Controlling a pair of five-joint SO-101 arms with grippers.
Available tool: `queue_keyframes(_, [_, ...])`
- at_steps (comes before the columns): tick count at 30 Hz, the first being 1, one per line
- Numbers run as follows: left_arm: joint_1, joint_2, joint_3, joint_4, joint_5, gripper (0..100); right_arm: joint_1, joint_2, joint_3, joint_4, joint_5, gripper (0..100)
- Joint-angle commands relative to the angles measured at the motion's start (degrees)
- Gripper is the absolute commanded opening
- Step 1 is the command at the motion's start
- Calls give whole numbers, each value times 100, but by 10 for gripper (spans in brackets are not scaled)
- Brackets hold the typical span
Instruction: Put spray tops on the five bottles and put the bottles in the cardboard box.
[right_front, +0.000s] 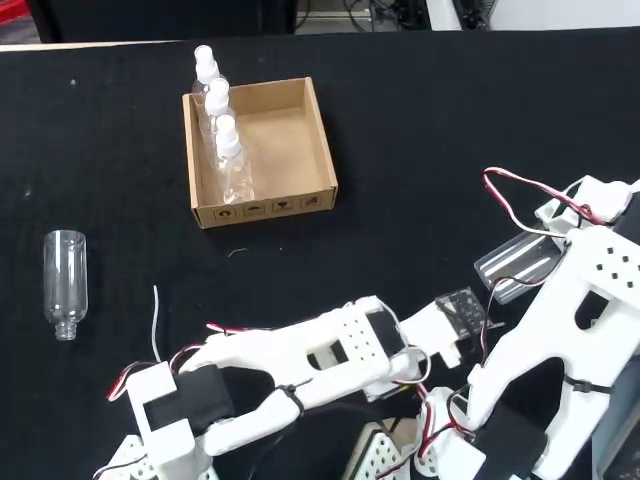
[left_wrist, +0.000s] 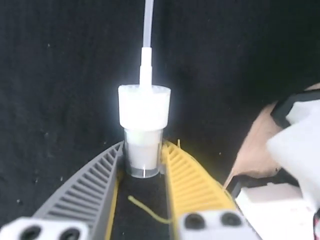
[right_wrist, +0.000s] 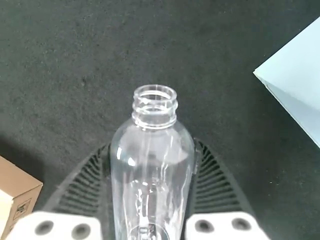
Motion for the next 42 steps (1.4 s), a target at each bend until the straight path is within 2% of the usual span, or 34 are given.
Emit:
queue_keyframes(1, [-119, 9, -66, 571, -26, 42, -167, -268, -207, -88, -35, 11])
queue_keyframes(5, [-514, 0, -110, 941, -97, 42, -167, -268, -207, -88, -35, 11])
queue_keyframes(17, [-1464, -53, -127, 1969, -1600, 41, -167, -268, -198, -97, -35, 11])
queue_keyframes(24, [-2070, -800, -101, 2989, -3508, 28, -167, -268, -198, -105, -35, 11])
queue_keyframes(30, [-2677, -1292, -66, 3657, -4800, 29, -167, -268, -198, -105, -35, 11])
queue_keyframes(36, [-3618, -1389, -66, 3771, -6242, 29, -167, -268, -198, -105, -35, 11])
queue_keyframes(42, [-4470, -1389, -57, 3771, -8141, 30, -176, -268, 4, -325, -44, 11])
